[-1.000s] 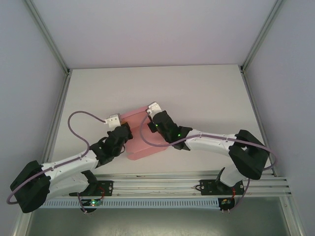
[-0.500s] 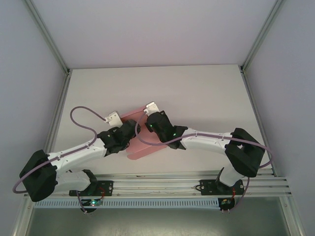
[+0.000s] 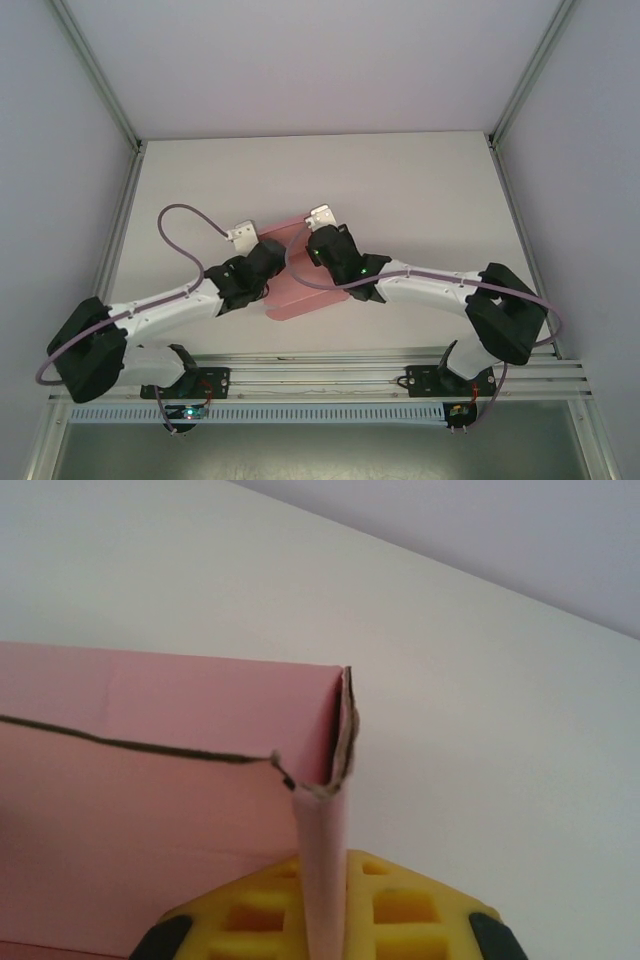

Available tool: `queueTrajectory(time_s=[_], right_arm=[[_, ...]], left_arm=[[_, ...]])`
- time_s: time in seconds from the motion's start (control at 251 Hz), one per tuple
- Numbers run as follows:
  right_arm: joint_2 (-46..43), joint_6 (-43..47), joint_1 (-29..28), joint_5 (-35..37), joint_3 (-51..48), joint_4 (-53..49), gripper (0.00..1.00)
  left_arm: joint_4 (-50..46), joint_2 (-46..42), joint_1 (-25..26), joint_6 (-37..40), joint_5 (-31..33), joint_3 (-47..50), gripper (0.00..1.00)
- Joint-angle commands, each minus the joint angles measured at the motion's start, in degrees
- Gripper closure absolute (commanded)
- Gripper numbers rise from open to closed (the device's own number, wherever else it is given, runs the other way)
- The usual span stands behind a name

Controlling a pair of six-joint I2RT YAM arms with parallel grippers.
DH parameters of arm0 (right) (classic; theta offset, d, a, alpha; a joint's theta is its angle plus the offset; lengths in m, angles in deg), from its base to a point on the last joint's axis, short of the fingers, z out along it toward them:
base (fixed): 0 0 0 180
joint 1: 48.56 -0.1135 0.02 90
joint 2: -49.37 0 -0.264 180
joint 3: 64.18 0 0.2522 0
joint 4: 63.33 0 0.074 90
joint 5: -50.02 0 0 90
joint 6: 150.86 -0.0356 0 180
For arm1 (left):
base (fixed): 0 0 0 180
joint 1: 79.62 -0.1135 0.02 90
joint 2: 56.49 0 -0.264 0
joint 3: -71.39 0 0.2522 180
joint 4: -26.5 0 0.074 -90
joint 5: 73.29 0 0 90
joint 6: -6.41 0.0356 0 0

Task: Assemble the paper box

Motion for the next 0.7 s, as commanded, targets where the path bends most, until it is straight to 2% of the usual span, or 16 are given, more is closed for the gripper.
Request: queueTrajectory(time_s=[0.0,0.064,0.124,0.18,0.223,0.279,0.359,0.423,0.495,0.607,0.643,0.678,0.698], right_arm=[[-3.9,1.3,7.4,15.4,-3.1,-2.2,1.00],[-4.1,2.5,7.2,9.3,-4.6,1.3,0.98],[-4.1,2.6,6.9,4.8,-5.6,3.8,0.92],[-3.7,1.8,6.3,4.6,-5.4,4.8,0.88],[-3.3,1.5,5.4,4.3,-5.0,5.4,0.80],[-3.0,1.3,4.7,3.8,-4.8,6.6,0.78],[-2.7,1.4,4.1,-0.1,-4.8,7.9,0.70],[-2.6,1.4,3.8,-3.4,-4.6,8.1,0.59],[-2.9,2.1,3.7,-8.1,-4.6,8.1,0.51],[-4.9,2.9,3.7,-15.7,-5.5,8.6,0.30],[-6.0,2.8,3.7,-18.4,-6.1,9.2,0.20],[-7.2,3.4,3.8,-22.1,-6.9,10.1,0.03],[-8.0,3.6,3.8,-23.9,-7.5,10.5,0.02]], left_arm=[[-2.1,-4.7,-5.8,9.6,5.3,7.7,1.00],[3.1,-6.9,-5.8,12.5,0.7,9.4,1.00],[5.2,-8.1,-5.8,12.8,-1.7,9.7,1.00],[5.9,-8.4,-5.8,13.2,-2.8,9.1,1.00],[5.5,-8.1,-5.9,13.0,-3.0,8.3,1.00],[5.1,-7.2,-5.8,12.8,-3.1,7.1,1.00],[4.9,-5.5,-5.7,12.5,-3.3,5.6,1.00],[4.8,-4.2,-5.8,12.3,-3.3,4.5,1.00],[4.9,-2.8,-5.8,12.3,-3.7,3.6,1.00],[5.3,-1.4,-5.8,12.7,-3.8,2.7,1.00],[5.0,-1.1,-5.7,13.0,-3.8,2.4,1.00],[4.6,-0.9,-5.7,13.1,-3.7,1.9,1.00],[4.5,-0.7,-5.8,13.3,-3.7,1.6,1.00]])
